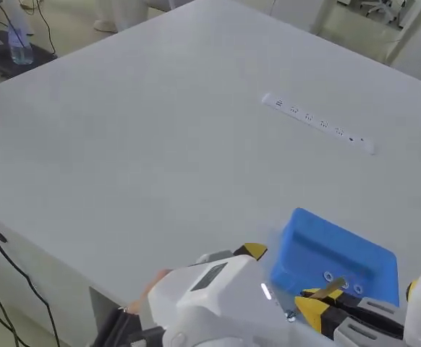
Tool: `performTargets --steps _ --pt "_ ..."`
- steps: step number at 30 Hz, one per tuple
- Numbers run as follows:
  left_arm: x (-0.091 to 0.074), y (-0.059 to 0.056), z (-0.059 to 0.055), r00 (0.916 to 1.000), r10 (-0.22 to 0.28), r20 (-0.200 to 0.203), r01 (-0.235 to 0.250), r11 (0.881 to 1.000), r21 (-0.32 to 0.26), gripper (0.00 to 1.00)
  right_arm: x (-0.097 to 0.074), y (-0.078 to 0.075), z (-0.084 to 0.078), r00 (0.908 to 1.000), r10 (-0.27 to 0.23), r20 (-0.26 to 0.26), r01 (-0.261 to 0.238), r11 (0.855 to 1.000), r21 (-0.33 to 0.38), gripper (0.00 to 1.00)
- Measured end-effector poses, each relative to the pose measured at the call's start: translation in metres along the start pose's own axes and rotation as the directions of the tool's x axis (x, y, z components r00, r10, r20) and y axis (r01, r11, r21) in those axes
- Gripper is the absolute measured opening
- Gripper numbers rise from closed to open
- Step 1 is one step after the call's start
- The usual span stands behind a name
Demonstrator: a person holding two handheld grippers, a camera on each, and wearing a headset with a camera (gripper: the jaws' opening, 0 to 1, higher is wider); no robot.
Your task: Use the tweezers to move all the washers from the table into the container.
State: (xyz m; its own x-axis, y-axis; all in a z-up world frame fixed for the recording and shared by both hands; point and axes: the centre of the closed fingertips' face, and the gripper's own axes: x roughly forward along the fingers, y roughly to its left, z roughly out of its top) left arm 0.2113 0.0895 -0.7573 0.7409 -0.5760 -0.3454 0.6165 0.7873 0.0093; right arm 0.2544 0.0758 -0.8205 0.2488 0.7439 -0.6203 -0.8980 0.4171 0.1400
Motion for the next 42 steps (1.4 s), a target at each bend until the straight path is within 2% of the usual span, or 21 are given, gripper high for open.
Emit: performTargets --steps 17,29,32,36,42 --pt "0.000 0.000 -0.001 1.0000 0.001 -0.004 -0.001 1.000 0.000 0.77 -0.002 0.002 -0.001 1.0000 -0.004 -0.003 0.004 0.999 -0.041 0.03" --pt "0.000 0.000 -0.001 1.0000 -0.001 -0.005 0.001 1.000 0.001 0.77 -0.021 0.006 0.020 0.9988 0.001 0.048 0.000 1.000 -0.031 0.03" --pt "0.000 -0.001 -0.001 1.0000 -0.004 -0.005 0.004 1.000 0.001 0.77 -0.027 0.012 0.024 0.9983 0.025 0.053 -0.024 0.999 -0.031 0.03" --pt "0.000 -0.001 -0.001 1.0000 -0.008 -0.006 0.008 1.000 -0.001 0.77 -0.039 0.012 0.034 0.9965 0.035 0.076 -0.032 0.999 -0.038 0.03" --pt "-0.001 -0.002 -0.002 0.9999 -0.014 -0.009 0.014 1.000 -0.001 0.77 -0.051 0.000 0.054 0.9910 -0.001 0.134 0.005 1.000 -0.024 0.03"
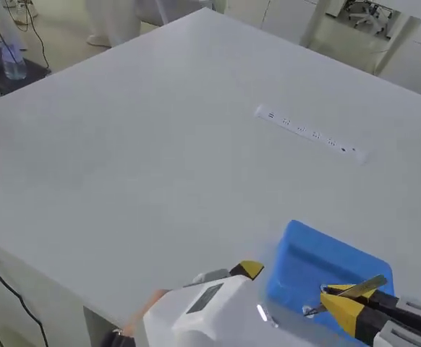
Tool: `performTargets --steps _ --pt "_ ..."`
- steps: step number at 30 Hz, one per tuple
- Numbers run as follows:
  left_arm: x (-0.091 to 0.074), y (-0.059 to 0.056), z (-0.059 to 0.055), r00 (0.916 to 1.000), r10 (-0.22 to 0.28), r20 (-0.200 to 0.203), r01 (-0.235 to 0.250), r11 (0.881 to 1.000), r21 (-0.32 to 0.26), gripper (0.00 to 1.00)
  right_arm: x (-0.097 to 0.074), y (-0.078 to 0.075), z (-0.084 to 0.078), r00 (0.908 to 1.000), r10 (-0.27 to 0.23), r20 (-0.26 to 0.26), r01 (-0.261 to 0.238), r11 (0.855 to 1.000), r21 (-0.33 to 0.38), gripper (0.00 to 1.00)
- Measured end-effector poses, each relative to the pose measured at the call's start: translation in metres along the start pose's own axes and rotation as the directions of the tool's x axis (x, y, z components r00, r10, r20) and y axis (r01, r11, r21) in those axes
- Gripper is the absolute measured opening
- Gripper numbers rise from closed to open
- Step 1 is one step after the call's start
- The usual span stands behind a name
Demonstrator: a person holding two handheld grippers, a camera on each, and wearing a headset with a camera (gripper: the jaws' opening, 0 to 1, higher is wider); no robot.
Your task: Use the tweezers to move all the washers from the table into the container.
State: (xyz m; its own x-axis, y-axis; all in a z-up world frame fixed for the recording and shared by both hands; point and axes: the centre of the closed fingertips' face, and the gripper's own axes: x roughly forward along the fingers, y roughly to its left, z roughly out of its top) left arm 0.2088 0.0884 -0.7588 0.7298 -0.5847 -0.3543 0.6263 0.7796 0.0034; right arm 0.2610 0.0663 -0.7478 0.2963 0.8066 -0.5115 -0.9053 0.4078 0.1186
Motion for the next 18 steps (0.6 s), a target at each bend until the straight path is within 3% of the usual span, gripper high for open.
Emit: performTargets --steps 5,9,18 --pt "0.000 0.000 0.000 1.0000 -0.002 -0.002 0.002 1.000 -0.002 0.77 0.001 -0.018 0.005 0.9987 -0.044 0.026 0.043 0.999 0.021 0.03" --pt "0.000 -0.001 -0.001 1.0000 -0.004 -0.007 0.004 1.000 -0.001 0.77 0.006 -0.029 0.003 0.9968 -0.079 0.015 0.078 0.996 0.039 0.03" --pt "-0.001 0.002 -0.001 0.9999 0.008 -0.009 -0.008 1.000 -0.006 0.77 0.016 -0.049 -0.002 0.9942 -0.107 0.006 0.107 0.993 0.051 0.03"
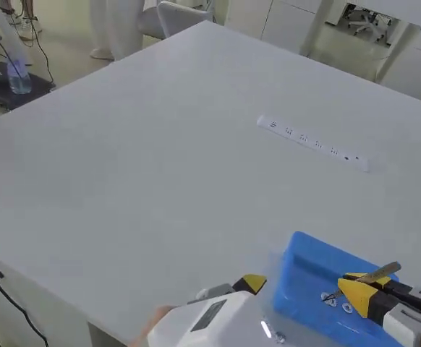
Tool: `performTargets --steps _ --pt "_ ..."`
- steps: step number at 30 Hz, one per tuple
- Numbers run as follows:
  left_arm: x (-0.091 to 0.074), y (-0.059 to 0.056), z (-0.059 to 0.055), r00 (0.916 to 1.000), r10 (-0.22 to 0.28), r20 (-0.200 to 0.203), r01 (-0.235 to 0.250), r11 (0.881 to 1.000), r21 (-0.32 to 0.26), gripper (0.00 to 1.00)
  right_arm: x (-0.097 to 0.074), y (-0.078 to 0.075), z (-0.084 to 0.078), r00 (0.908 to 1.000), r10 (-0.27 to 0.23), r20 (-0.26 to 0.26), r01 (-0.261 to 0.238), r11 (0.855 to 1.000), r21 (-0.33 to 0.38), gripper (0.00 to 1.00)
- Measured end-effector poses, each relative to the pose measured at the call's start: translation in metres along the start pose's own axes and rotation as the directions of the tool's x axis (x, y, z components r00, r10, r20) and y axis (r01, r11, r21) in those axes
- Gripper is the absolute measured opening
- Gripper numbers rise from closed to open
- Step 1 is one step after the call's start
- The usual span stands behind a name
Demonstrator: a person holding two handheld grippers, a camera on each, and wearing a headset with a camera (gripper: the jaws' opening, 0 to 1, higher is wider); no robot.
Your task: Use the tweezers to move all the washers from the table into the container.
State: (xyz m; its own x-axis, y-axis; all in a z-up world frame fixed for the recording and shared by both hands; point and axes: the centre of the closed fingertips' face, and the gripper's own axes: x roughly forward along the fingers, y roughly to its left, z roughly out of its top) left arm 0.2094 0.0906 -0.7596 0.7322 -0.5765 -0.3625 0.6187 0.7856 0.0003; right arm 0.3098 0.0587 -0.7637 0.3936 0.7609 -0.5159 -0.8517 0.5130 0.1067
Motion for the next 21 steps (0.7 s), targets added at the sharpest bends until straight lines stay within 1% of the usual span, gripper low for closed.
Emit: performTargets --steps 2,4,5,6,8,9,11,12,13,14,16,17,18,21 --pt "0.000 -0.001 0.000 1.0000 -0.004 0.002 0.004 1.000 0.000 0.76 0.003 -0.005 -0.001 0.9997 -0.021 -0.011 0.022 1.000 0.014 0.03" --pt "-0.001 0.000 0.003 0.9999 -0.002 0.017 0.002 1.000 -0.002 0.76 0.005 -0.008 -0.001 0.9991 -0.039 -0.015 0.039 0.999 0.021 0.03" --pt "-0.001 0.001 0.003 0.9998 0.003 0.017 -0.003 1.000 -0.006 0.76 0.006 -0.012 -0.002 0.9983 -0.053 -0.025 0.053 0.998 0.030 0.03" --pt "-0.001 0.001 0.002 0.9999 0.005 0.013 -0.005 1.000 -0.011 0.76 0.007 -0.014 -0.003 0.9977 -0.063 -0.025 0.064 0.998 0.030 0.03" --pt "-0.001 0.001 0.000 1.0000 0.002 0.002 -0.002 1.000 -0.015 0.76 0.008 -0.014 -0.003 0.9974 -0.067 -0.025 0.068 0.997 0.034 0.03" --pt "0.000 -0.001 0.000 1.0000 -0.009 0.001 0.009 1.000 -0.015 0.76 0.009 -0.015 -0.003 0.9972 -0.070 -0.026 0.071 0.997 0.040 0.03" --pt "-0.001 -0.002 0.001 0.9999 -0.013 0.007 0.013 1.000 -0.006 0.75 0.011 -0.015 -0.006 0.9968 -0.072 -0.035 0.073 0.996 0.043 0.03" --pt "-0.001 -0.002 0.002 0.9998 -0.014 0.012 0.014 1.000 -0.007 0.76 0.013 -0.016 -0.005 0.9960 -0.079 -0.040 0.080 0.996 0.025 0.03" --pt "-0.001 -0.003 0.003 0.9997 -0.018 0.018 0.019 1.000 -0.014 0.76 0.014 -0.017 -0.003 0.9958 -0.087 -0.031 0.087 0.996 0.018 0.03" --pt "-0.001 -0.004 0.003 0.9996 -0.023 0.016 0.023 1.000 -0.016 0.76 0.014 -0.020 -0.001 0.9958 -0.091 -0.015 0.091 0.995 0.029 0.03" --pt "0.000 -0.007 0.000 0.9993 -0.038 -0.002 0.038 0.999 -0.005 0.76 0.013 -0.024 -0.001 0.9954 -0.096 0.002 0.096 0.994 0.048 0.03" --pt "0.000 -0.008 -0.001 0.9992 -0.039 -0.005 0.039 0.999 0.000 0.76 0.013 -0.025 0.000 0.9949 -0.101 0.006 0.100 0.994 0.051 0.03" --pt "0.001 -0.008 -0.002 0.9993 -0.036 -0.013 0.036 0.999 0.012 0.76 0.011 -0.029 0.000 0.9939 -0.109 0.014 0.108 0.992 0.066 0.03" --pt "0.000 -0.004 -0.003 0.9996 -0.019 -0.018 0.019 1.000 -0.001 0.76 0.012 -0.034 -0.002 0.9933 -0.114 0.020 0.112 0.991 0.074 0.03"
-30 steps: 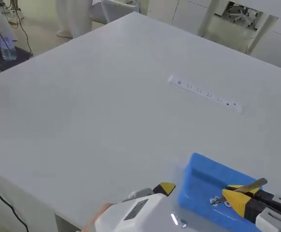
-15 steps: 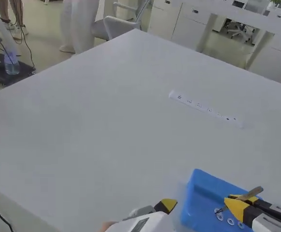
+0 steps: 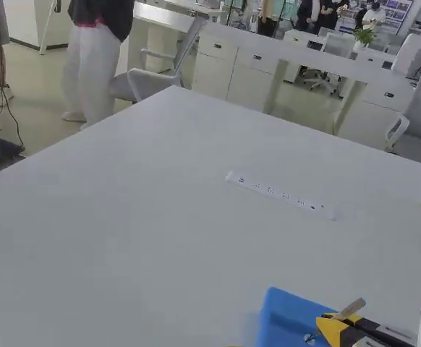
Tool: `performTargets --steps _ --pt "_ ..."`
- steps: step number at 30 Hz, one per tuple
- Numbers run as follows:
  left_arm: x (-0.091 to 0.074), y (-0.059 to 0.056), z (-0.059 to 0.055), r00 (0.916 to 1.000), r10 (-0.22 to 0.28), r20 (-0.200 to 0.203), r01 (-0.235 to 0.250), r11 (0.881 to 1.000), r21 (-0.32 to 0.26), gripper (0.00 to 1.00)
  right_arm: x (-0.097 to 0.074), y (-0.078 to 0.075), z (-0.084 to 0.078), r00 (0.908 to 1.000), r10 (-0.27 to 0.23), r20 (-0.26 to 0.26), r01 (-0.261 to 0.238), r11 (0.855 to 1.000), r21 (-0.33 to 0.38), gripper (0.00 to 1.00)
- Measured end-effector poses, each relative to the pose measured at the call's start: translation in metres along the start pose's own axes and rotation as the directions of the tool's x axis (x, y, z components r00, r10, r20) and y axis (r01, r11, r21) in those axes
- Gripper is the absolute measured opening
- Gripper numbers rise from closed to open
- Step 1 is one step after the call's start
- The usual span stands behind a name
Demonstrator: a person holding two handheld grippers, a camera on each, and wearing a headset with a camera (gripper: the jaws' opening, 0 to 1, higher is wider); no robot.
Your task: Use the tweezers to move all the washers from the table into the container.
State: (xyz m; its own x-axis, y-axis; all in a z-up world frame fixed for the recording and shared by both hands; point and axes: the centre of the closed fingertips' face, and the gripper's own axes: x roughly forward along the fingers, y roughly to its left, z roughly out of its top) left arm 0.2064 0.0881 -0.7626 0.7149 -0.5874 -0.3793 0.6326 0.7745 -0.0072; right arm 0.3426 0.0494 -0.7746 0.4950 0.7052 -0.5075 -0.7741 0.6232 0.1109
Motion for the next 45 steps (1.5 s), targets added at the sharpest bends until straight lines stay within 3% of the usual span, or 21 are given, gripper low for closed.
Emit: performTargets --steps 3,10,25,34,45 --pt "-0.001 0.003 0.004 0.9997 0.010 0.022 -0.010 1.000 -0.006 0.76 0.002 -0.001 -0.002 0.9999 -0.002 -0.015 0.002 1.000 -0.005 0.03" --pt "0.000 0.001 0.002 0.9999 0.000 0.016 0.000 1.000 0.004 0.76 0.014 0.000 -0.001 0.9997 -0.004 -0.026 0.004 1.000 -0.016 0.03" --pt "0.001 -0.002 0.000 0.9999 -0.014 0.002 0.014 1.000 0.005 0.74 0.027 0.011 -0.017 0.9973 0.012 -0.072 -0.013 1.000 -0.024 0.03" --pt "0.001 -0.001 -0.001 0.9999 -0.009 -0.005 0.009 1.000 0.003 0.74 0.031 0.005 -0.023 0.9977 0.012 -0.067 -0.012 1.000 -0.005 0.03" --pt "0.001 -0.002 -0.001 0.9998 -0.016 -0.008 0.016 1.000 0.006 0.73 0.032 0.006 -0.018 0.9986 0.013 -0.052 -0.014 1.000 -0.010 0.03"
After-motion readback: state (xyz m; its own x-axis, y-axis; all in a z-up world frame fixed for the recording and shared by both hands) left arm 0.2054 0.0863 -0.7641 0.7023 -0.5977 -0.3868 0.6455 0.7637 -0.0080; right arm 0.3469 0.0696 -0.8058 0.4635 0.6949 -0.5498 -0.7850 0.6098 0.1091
